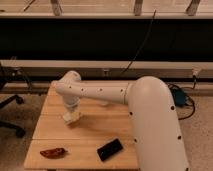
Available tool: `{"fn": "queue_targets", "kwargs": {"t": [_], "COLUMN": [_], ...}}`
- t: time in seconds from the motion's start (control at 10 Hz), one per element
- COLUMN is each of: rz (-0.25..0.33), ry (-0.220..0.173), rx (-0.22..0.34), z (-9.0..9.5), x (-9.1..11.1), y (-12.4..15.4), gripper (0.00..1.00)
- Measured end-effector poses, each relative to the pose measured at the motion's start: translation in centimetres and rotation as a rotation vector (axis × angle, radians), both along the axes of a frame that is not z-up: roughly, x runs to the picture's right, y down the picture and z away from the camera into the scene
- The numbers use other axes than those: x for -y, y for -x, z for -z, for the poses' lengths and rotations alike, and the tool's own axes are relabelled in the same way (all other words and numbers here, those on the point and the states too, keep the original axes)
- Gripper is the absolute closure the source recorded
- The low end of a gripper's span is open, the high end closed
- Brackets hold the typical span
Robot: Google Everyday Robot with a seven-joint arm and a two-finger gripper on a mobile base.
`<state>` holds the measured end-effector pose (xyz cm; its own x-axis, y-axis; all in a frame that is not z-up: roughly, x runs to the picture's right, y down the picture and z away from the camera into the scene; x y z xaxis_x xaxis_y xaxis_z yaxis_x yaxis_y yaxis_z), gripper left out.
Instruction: Place the white sponge in the ceramic cup
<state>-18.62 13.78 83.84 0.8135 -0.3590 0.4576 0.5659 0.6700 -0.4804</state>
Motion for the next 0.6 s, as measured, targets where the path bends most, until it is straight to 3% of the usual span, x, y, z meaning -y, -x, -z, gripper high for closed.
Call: {"fn": "queue_targets", "kwargs": {"t": [0.4,0.6], "rz": [-0.023,-0.031], "ry": [-0.054,-0.079], "rx": [-0.051,-0.096], "z": [2.1,2.4], "x": [5.2,6.8], "y": [-4.8,-6.9], "gripper": [1.00,1.00]}}
